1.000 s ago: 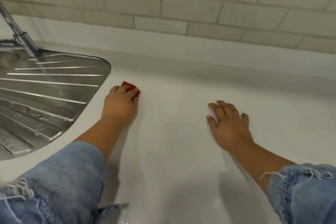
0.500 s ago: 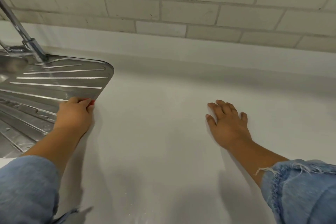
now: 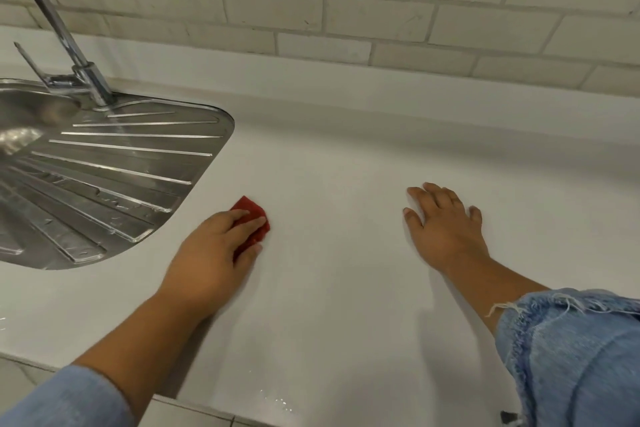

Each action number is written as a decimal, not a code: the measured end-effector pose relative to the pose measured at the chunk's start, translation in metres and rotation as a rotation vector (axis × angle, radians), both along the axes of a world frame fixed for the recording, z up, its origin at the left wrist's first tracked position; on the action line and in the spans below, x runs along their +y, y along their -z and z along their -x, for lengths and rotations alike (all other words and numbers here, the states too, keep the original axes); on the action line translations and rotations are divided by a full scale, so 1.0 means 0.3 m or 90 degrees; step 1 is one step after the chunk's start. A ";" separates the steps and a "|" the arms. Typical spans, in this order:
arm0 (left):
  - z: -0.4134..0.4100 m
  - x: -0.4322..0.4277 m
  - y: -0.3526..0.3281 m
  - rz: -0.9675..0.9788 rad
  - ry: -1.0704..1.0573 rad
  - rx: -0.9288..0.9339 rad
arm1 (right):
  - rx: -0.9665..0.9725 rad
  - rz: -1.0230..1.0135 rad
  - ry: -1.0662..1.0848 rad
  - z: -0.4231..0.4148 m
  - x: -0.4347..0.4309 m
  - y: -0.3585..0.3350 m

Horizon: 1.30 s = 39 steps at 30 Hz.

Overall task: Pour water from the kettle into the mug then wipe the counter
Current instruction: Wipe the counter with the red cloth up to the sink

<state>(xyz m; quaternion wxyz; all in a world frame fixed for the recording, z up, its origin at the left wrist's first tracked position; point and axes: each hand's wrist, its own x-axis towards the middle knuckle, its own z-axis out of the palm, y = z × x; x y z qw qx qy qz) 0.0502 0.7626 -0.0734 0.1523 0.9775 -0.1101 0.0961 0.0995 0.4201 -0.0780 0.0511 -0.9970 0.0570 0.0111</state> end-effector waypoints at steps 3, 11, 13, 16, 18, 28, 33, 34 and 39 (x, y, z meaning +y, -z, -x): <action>-0.005 0.118 0.000 0.040 -0.075 -0.008 | -0.003 -0.003 0.000 0.002 -0.001 0.000; -0.004 0.333 -0.064 -0.008 -0.244 0.104 | -0.015 -0.007 -0.002 0.005 0.002 -0.003; 0.010 0.332 -0.083 -0.008 -0.260 0.087 | -0.027 -0.018 -0.001 0.011 0.004 -0.006; 0.041 0.293 -0.120 0.026 -0.271 0.013 | -0.101 -0.069 -0.015 0.035 0.004 -0.015; 0.066 0.257 -0.149 0.102 -0.294 -0.005 | -0.148 -0.078 -0.036 0.057 0.004 -0.027; 0.136 0.084 -0.298 0.515 -0.247 0.039 | -0.037 -0.250 -0.205 0.148 0.254 -0.191; 0.152 0.021 -0.350 0.752 -0.150 0.115 | -0.046 -0.420 -0.261 0.211 0.362 -0.328; 0.154 0.003 -0.362 0.784 -0.128 0.122 | -0.039 -0.442 -0.259 0.218 0.375 -0.345; 0.173 -0.074 -0.397 0.873 -0.043 0.174 | 0.051 -0.630 -0.234 0.260 0.422 -0.409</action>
